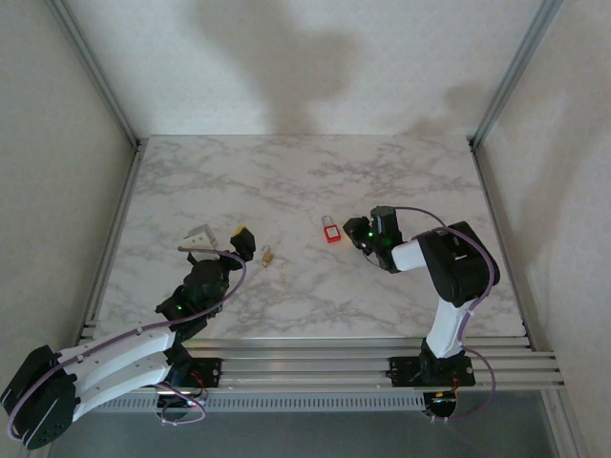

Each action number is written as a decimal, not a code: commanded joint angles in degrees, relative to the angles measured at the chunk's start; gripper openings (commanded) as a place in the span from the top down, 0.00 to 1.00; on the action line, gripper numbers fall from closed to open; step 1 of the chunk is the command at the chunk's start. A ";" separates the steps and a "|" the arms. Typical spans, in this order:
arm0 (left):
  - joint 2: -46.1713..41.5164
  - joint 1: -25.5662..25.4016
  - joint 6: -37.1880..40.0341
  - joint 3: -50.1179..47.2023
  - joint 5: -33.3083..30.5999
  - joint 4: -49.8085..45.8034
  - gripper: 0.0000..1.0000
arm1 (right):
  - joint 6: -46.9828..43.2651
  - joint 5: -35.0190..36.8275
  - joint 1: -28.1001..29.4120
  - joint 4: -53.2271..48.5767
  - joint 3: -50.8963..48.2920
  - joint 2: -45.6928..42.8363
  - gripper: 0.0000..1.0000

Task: Lock with the key

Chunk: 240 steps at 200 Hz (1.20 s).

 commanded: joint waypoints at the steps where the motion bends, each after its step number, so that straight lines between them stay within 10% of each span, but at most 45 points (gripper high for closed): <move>1: -0.18 -0.23 -0.28 -0.61 -1.59 0.82 0.00 | 0.73 0.70 0.77 -2.09 -1.08 1.58 0.78; 202: -0.30 -0.17 -1.11 -0.08 -2.39 -0.69 0.00 | -5.07 8.57 1.26 -33.23 0.30 -15.15 0.36; 240: -0.04 -0.14 -2.92 0.69 -4.21 -2.79 0.00 | -9.71 15.64 5.37 -43.90 2.71 -22.15 0.01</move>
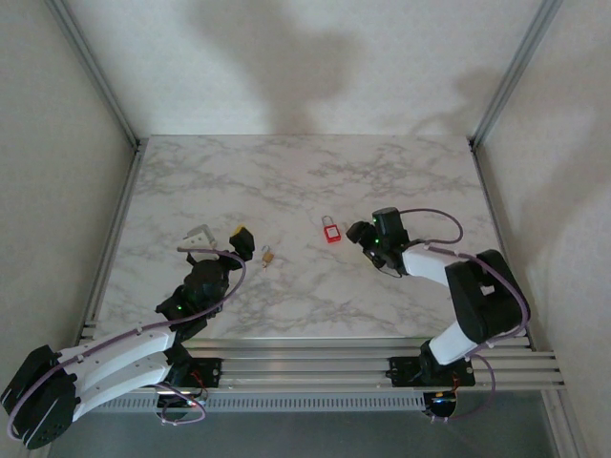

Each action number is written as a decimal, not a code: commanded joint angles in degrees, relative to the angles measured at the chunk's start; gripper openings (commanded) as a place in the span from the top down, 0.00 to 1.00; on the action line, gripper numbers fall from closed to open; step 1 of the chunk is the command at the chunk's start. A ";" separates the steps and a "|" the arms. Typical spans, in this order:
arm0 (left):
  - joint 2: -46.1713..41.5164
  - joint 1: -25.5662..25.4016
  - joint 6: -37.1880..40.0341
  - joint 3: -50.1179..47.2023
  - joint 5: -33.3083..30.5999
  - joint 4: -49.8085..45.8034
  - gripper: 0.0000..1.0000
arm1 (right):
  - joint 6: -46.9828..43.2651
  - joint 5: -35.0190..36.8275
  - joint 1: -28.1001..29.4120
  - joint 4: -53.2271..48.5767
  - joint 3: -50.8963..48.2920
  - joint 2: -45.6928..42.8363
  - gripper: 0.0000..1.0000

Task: Lock with the key

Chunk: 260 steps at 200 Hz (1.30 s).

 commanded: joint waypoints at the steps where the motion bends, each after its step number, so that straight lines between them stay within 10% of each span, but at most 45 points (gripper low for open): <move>1: -0.08 -0.14 -2.05 0.70 -3.11 -2.42 0.01 | -4.45 6.42 3.03 -11.08 2.82 -4.53 0.01; 125: -13.26 0.60 -8.84 -3.92 -17.44 -8.09 0.00 | 2.40 22.27 30.96 -38.36 27.61 2.94 0.01; 260: -22.32 1.22 -11.14 -7.29 -21.13 -9.89 0.00 | 6.13 19.71 37.24 -41.83 51.12 28.53 0.11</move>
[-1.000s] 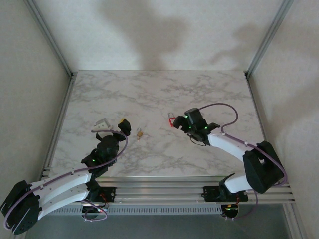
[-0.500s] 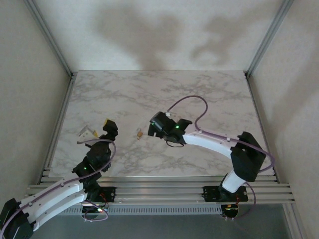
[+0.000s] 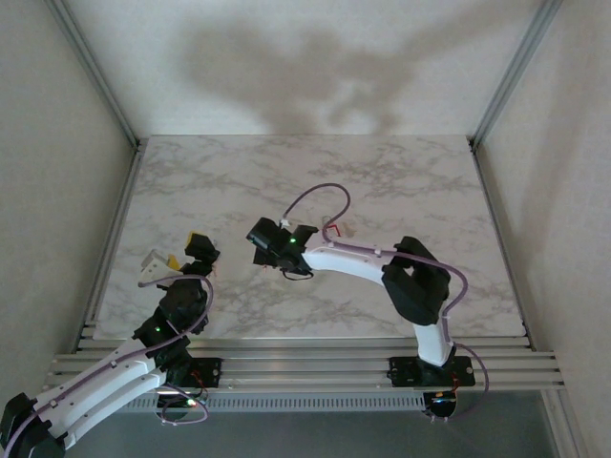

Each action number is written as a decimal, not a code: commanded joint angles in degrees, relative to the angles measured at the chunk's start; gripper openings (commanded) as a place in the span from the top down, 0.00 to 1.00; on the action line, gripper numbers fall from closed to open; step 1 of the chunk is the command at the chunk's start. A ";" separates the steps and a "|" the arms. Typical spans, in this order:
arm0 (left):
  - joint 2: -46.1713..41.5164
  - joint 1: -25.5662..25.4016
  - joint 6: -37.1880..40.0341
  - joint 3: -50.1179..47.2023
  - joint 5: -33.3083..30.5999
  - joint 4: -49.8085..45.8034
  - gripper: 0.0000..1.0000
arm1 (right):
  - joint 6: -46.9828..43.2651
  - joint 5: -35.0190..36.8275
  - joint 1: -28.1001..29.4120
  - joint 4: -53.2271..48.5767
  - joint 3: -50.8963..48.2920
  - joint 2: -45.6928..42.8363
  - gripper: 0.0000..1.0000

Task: Lock with the key

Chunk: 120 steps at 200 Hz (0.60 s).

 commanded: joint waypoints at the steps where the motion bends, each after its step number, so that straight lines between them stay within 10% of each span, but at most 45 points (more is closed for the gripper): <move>1: -0.55 0.63 -0.65 -0.56 -1.56 -1.27 0.00 | 0.99 0.52 0.32 -3.91 3.85 3.14 0.11; 120: -1.16 0.70 -0.97 -0.47 -1.21 -1.73 0.01 | -3.42 -0.55 0.14 -7.72 15.76 13.13 0.39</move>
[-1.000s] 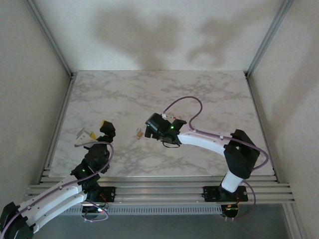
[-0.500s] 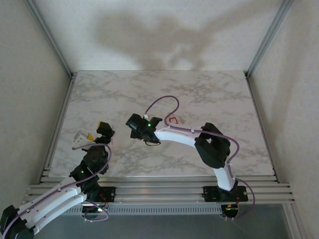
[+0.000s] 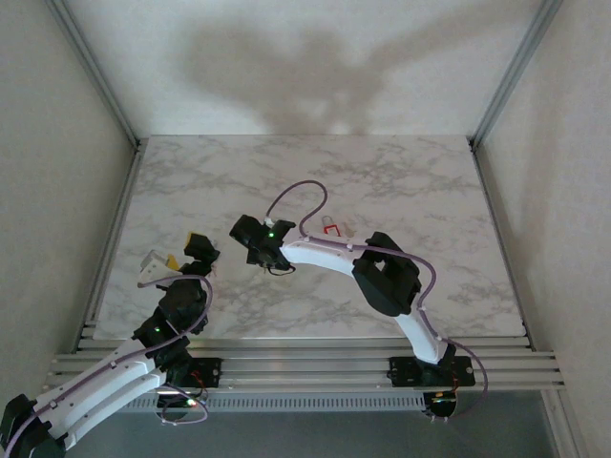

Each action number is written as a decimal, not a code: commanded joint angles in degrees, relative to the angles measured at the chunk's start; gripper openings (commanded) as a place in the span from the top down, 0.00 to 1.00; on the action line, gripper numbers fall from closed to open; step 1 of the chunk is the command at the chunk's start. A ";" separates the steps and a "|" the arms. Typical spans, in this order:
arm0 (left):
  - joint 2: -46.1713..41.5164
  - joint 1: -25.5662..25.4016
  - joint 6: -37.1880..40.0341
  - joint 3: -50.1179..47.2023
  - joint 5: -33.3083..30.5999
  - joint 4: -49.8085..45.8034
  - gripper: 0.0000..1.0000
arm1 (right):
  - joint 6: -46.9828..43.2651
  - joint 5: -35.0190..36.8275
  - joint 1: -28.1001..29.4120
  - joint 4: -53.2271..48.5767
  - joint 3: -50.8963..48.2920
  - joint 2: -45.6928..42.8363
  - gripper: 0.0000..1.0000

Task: Lock with the key

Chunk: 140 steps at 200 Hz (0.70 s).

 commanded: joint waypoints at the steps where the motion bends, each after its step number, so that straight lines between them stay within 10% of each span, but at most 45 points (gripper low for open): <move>1: -0.73 0.50 -0.77 -0.47 -1.27 -1.48 0.00 | -1.56 -0.38 0.11 -2.87 2.99 1.93 0.39; 140: -1.13 0.50 -0.76 -0.55 -1.16 -1.65 0.00 | -3.20 -1.42 -1.52 -7.39 9.78 8.16 0.49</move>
